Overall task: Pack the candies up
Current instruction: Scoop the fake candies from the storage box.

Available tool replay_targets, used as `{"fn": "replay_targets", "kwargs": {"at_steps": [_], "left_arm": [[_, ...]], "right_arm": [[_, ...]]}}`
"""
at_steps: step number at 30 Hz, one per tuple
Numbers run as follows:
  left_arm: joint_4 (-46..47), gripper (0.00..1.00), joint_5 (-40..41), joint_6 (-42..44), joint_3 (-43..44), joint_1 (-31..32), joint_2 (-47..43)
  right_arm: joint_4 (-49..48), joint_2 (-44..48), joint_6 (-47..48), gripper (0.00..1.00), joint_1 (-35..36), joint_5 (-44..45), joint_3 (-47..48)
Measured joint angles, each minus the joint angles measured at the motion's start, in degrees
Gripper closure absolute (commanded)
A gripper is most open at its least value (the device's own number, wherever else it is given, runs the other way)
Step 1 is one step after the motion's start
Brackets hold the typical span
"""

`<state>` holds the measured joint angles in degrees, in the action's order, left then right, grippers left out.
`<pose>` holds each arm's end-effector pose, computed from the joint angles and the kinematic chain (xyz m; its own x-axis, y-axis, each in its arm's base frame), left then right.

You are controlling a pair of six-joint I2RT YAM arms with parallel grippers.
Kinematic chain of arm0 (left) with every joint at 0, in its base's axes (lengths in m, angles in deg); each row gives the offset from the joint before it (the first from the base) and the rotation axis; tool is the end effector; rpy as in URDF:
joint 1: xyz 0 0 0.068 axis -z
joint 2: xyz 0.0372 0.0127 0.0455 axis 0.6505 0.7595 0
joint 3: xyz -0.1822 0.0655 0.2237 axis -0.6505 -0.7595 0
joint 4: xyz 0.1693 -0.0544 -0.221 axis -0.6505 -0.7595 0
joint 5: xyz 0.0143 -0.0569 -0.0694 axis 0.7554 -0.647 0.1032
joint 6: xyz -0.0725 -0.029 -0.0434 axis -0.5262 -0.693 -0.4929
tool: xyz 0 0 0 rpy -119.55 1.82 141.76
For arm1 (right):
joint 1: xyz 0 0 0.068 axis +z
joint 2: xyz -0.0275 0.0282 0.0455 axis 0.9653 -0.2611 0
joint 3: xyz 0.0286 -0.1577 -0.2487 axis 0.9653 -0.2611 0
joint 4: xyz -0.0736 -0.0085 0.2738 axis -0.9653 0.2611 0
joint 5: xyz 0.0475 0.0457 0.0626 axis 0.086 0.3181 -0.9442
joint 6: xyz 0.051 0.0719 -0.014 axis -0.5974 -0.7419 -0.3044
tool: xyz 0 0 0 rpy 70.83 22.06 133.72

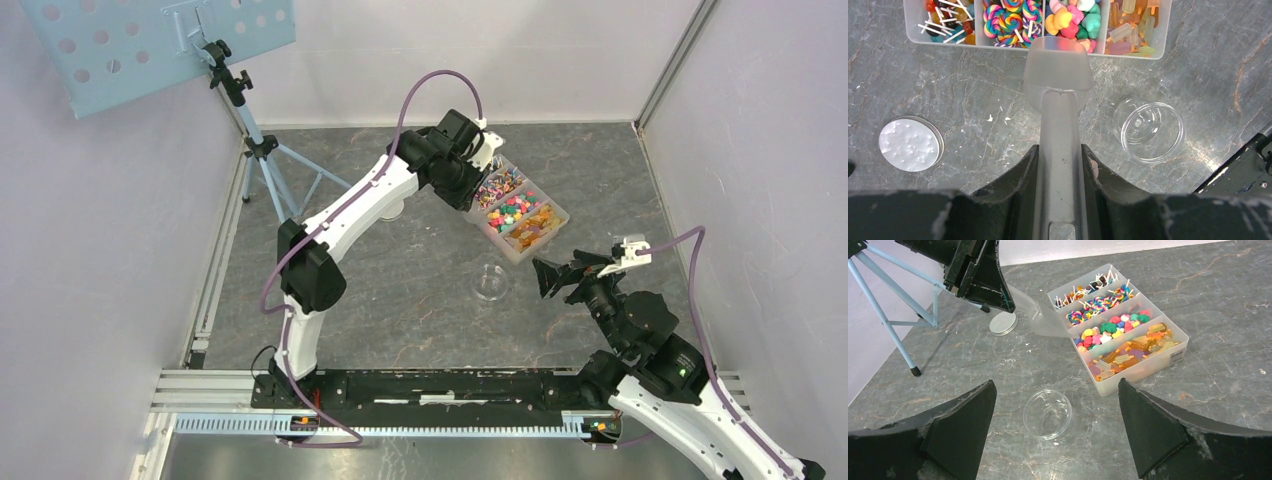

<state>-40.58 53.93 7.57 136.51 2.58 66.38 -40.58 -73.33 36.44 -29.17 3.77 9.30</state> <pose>0.3622 -0.3518 0.3233 -0.5572 0.5902 -0.5841 0.7554 0.6524 -0.0613 0.1085 0.0608 0.3147 -0.1760 0.3156 -0.9324 -0.2874 0.8895 0.3553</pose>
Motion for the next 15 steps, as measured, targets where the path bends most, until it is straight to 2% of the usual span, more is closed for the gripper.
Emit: {"fn": "replay_targets", "kwargs": {"at_steps": [15], "left_arm": [[-1.8,0.98,-0.3,0.0,6.8,0.6,6.1]], "right_arm": [[0.0,1.0,0.0,0.02,0.0,0.9,-0.7]]}}
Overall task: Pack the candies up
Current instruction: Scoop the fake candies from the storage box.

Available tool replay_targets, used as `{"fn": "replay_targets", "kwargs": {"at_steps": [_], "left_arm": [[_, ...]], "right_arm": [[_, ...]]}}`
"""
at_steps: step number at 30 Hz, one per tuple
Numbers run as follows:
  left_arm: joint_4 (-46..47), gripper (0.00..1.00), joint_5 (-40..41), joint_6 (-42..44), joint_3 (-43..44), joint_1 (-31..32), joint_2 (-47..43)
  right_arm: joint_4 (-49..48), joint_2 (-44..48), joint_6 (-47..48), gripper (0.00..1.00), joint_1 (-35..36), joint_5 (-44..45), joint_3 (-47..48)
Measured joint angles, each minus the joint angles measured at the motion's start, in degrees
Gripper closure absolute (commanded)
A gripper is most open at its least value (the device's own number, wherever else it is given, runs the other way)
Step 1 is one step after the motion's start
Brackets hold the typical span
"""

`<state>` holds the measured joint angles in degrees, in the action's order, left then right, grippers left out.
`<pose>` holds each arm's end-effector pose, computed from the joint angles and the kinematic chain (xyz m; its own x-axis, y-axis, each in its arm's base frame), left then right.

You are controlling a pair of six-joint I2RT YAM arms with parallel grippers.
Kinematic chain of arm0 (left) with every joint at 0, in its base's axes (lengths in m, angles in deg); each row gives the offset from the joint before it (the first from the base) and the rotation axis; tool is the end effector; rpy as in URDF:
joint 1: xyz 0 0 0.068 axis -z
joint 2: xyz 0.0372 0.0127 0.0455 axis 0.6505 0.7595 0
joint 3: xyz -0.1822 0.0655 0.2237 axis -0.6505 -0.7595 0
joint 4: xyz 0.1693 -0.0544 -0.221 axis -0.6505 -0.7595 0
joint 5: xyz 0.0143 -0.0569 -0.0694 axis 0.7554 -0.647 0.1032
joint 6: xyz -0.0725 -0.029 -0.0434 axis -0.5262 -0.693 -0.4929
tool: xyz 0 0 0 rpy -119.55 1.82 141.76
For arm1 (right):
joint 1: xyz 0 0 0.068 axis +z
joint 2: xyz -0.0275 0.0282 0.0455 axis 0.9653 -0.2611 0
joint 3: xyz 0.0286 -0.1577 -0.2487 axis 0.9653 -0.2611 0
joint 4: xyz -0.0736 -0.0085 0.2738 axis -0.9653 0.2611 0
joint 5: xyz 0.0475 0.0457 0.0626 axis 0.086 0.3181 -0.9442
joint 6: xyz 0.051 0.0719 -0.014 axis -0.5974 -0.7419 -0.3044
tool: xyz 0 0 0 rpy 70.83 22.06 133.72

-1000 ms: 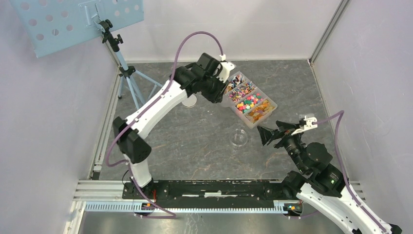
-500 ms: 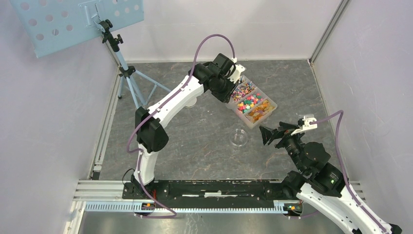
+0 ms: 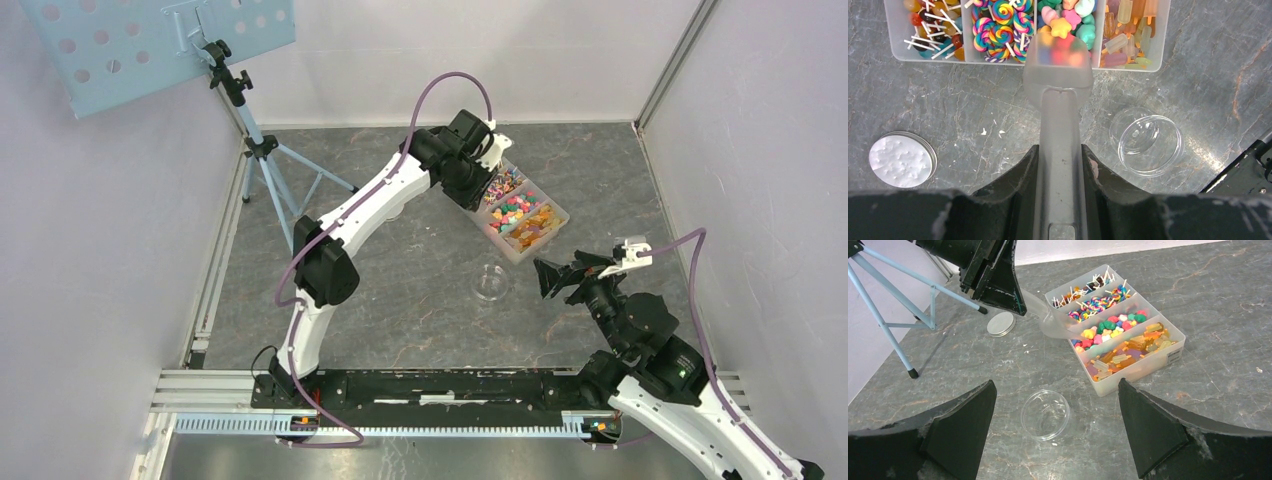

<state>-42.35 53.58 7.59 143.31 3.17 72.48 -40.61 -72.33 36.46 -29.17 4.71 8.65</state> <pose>0.3748 -0.3718 0.3094 -0.5585 0.6034 -0.5692 0.7634 0.6424 -0.0680 0.1076 0.0582 0.3123 -0.1656 0.3217 -0.9322 -0.2748 0.8928 0.3569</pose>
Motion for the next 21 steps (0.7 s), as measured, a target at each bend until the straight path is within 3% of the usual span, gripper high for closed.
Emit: {"fn": "replay_targets", "kwargs": {"at_steps": [14,21], "left_arm": [[-0.6,0.98,0.1,0.0,6.3,0.7,6.3],[1.0,0.98,0.3,0.0,5.3,0.9,7.2]], "right_arm": [[0.3,-0.8,0.5,0.02,0.0,-0.2,0.6],[-0.3,-2.8,0.4,0.02,0.0,-0.2,0.8]]}}
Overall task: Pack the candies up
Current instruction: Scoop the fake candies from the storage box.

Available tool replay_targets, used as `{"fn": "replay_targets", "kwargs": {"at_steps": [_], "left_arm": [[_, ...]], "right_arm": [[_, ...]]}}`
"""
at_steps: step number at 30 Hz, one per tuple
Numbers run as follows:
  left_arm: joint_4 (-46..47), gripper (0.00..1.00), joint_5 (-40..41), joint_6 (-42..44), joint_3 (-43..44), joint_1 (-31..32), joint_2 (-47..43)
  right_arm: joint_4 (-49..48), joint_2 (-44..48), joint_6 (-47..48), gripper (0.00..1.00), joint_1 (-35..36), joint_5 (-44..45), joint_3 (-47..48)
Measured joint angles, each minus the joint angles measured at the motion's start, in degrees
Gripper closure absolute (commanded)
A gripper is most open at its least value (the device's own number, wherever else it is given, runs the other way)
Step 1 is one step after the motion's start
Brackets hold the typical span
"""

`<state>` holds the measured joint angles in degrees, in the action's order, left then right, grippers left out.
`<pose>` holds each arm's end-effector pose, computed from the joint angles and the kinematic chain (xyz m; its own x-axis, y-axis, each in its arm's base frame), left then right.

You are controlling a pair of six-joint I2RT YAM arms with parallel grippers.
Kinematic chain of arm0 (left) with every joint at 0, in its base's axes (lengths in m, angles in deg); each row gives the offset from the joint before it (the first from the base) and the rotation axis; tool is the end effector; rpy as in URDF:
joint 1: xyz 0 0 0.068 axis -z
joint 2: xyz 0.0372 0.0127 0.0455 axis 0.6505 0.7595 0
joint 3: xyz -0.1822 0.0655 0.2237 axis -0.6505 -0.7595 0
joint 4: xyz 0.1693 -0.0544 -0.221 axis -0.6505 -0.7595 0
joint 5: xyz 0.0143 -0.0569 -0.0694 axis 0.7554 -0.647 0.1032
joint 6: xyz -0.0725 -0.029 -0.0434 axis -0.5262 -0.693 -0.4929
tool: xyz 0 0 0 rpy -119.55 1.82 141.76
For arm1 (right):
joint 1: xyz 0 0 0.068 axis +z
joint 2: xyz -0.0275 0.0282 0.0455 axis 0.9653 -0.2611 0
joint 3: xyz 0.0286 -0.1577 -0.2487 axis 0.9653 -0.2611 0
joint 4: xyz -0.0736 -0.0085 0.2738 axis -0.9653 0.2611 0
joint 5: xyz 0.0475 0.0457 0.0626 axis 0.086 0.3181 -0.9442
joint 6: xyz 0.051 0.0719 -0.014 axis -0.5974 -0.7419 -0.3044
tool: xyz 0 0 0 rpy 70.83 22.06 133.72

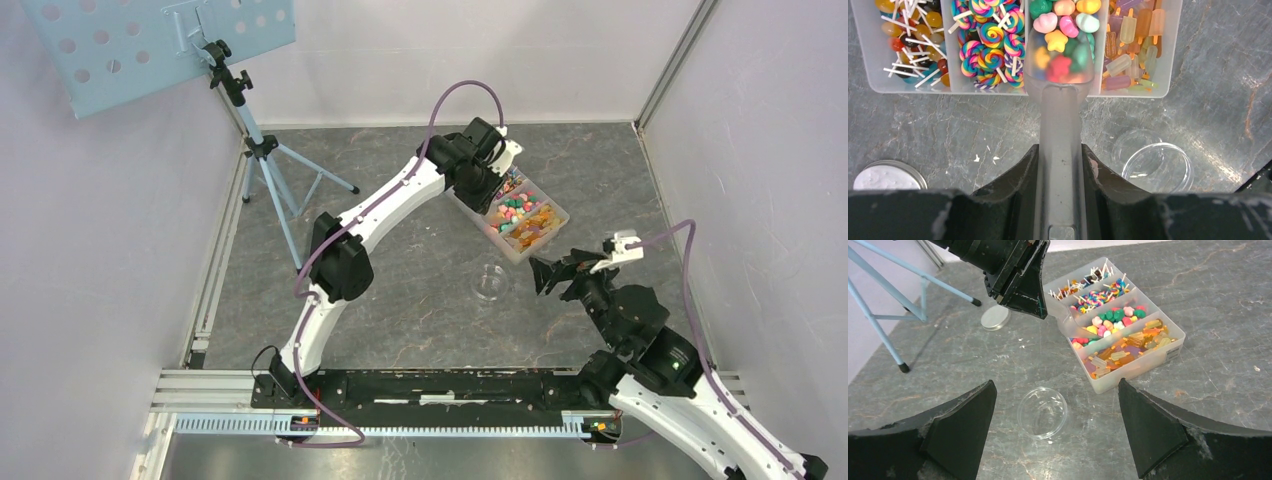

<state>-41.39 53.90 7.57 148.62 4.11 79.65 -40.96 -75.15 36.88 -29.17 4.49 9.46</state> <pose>0.3898 -0.3982 0.2778 -0.5552 0.6186 -0.5559 0.7711 0.6333 -0.0653 0.1131 0.0642 0.3135 -0.1839 0.2953 -0.9375 -0.2724 0.9011 0.3373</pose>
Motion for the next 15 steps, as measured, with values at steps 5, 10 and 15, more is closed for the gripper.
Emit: {"fn": "replay_targets", "kwargs": {"at_steps": [5,10,15], "left_arm": [[4.8,0.98,0.2,0.0,-6.7,0.1,-1.1],[7.3,0.98,0.3,0.0,-12.0,0.2,-1.9],[9.6,0.98,0.3,0.0,-14.7,0.2,-2.5]], "right_arm": [[-0.2,-7.6,0.9,0.02,0.0,3.0,1.4],[-2.9,-15.1,4.7,0.04,0.0,7.9,2.9],[-6.2,-23.0,8.9,0.07,-1.8,12.6,5.9]]}}
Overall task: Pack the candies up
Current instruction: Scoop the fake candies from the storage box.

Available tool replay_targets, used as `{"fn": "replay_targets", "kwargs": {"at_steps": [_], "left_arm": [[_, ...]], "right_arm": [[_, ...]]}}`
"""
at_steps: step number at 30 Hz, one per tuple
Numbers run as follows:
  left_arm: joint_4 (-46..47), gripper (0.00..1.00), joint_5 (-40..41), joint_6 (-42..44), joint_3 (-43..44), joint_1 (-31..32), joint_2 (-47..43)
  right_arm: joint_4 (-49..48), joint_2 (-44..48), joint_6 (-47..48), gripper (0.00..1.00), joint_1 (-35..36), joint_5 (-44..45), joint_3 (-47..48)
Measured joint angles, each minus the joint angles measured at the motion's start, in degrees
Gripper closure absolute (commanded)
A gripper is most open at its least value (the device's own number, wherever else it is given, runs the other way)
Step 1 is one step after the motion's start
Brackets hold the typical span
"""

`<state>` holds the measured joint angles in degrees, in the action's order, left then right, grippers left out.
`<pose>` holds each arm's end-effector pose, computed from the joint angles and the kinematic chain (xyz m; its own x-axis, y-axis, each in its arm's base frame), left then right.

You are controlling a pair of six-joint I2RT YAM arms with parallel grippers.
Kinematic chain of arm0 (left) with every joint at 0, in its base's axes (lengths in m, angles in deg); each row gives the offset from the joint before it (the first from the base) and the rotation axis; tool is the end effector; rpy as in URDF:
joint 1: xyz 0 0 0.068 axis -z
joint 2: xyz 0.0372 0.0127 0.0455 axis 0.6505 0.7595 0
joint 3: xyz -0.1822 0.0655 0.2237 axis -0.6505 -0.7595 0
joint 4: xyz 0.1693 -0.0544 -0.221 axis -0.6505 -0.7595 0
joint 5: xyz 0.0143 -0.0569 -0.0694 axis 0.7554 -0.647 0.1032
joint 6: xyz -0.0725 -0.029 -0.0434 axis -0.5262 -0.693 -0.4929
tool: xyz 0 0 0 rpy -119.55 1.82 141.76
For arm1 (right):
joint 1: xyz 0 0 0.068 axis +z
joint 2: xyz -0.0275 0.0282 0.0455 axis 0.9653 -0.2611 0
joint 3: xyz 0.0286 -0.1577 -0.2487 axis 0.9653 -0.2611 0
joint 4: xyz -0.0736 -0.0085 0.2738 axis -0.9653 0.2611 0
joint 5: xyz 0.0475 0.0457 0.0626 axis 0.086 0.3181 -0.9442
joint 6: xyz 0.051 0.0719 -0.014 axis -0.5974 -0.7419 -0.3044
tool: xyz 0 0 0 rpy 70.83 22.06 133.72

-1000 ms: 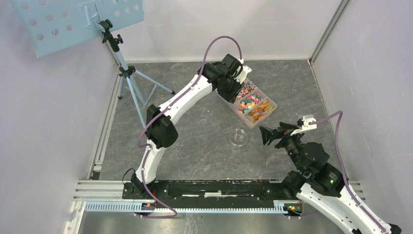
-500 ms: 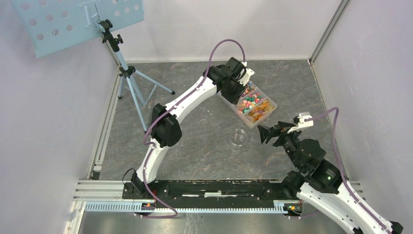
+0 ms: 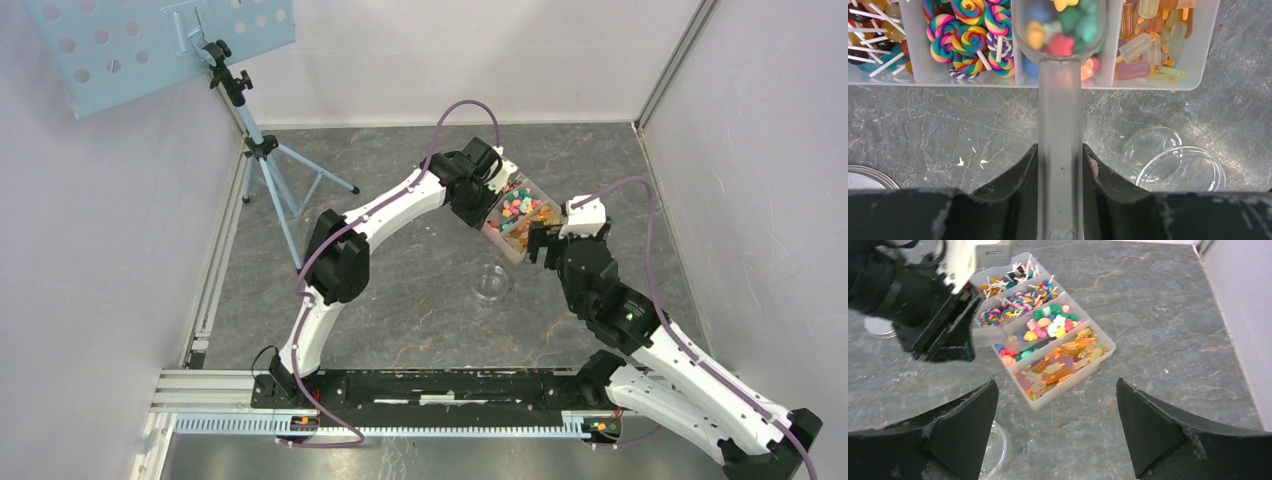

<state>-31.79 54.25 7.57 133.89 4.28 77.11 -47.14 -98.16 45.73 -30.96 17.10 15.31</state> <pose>0.3846 -0.3947 0.2245 -0.5706 0.6375 -0.5176 0.7691 0.6359 -0.0647 0.1738 0.0969 0.3150 -0.2205 0.0363 -0.9747 -0.0435 0.9979 0.0470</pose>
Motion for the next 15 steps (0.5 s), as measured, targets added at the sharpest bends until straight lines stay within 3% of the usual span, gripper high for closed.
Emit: {"fn": "replay_targets", "kwargs": {"at_steps": [15], "left_arm": [[3.3,0.98,0.0,0.0,-3.1,0.0,-1.6]], "right_arm": [[-7.2,-7.6,2.4,0.13,-18.8,-8.7,0.6]]}}
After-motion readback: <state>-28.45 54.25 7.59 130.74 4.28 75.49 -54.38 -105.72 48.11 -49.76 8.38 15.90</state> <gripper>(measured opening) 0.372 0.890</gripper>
